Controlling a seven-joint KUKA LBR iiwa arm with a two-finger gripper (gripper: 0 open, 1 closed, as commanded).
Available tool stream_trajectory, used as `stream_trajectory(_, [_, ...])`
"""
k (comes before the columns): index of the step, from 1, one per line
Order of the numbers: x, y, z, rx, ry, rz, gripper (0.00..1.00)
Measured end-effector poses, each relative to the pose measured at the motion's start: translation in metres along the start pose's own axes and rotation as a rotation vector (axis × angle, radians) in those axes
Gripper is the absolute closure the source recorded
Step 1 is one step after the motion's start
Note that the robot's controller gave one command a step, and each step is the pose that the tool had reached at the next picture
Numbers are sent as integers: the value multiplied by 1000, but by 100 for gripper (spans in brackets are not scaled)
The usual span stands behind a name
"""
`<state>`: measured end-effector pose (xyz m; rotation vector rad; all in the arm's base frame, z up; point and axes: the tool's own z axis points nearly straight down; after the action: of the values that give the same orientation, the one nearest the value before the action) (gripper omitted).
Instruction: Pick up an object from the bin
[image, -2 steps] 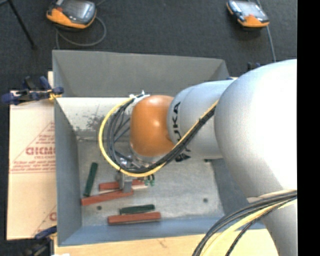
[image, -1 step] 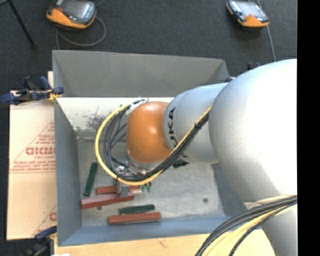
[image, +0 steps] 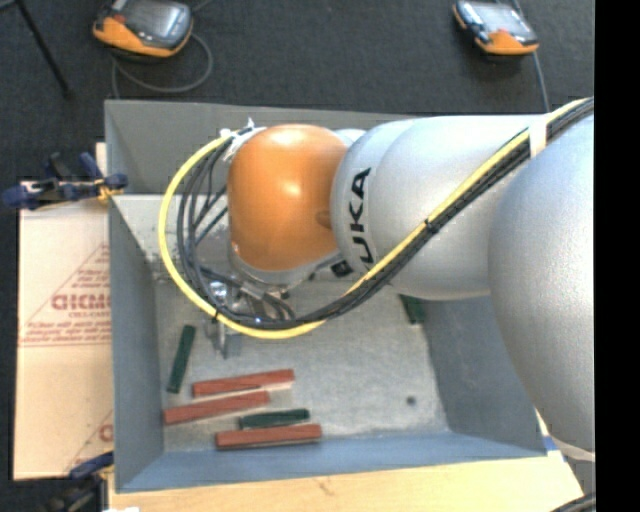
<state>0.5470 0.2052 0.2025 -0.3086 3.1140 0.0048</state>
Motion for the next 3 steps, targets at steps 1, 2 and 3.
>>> stream_trajectory(1, [2,-1,5,1,9,4,0])
stream_trajectory(2, [26,-32,135,2,18,-55,0])
stream_trajectory(3, [23,-32,129,2,11,-51,100])
